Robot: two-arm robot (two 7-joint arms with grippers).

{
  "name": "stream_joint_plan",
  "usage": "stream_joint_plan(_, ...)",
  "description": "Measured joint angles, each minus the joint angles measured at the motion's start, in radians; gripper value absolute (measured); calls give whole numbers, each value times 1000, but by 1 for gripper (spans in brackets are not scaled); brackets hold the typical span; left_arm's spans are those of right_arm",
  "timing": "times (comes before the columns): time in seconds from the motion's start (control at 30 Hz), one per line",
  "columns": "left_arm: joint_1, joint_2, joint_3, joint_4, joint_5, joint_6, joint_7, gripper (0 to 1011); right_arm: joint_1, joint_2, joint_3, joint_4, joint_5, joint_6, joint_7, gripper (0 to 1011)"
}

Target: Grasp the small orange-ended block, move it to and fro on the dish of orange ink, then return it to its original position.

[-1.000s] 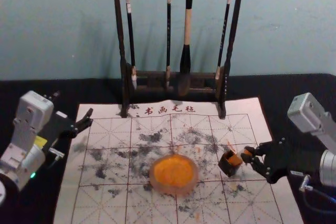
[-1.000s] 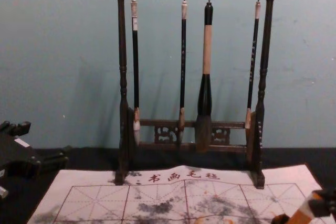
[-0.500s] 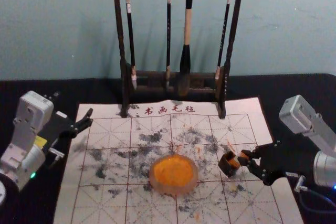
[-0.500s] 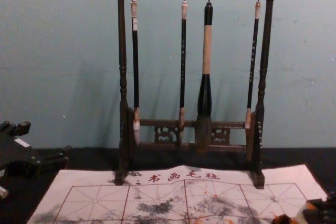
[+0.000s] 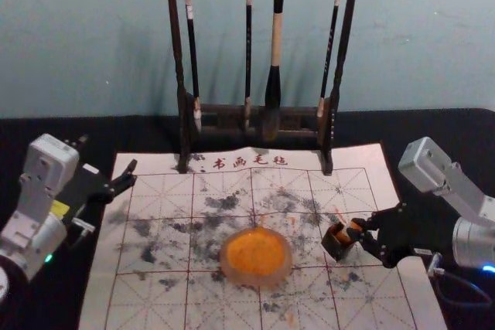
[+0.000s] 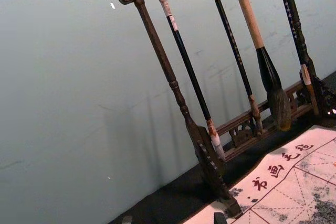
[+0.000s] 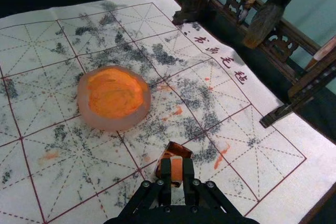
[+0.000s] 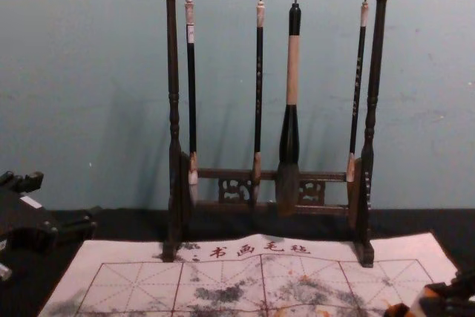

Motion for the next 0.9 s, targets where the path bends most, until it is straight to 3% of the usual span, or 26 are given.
stream_joint_plan(0.9, 0, 0, 0, 0, 0, 0, 0, 1001, 19, -11, -13, 18, -9, 4, 14, 100)
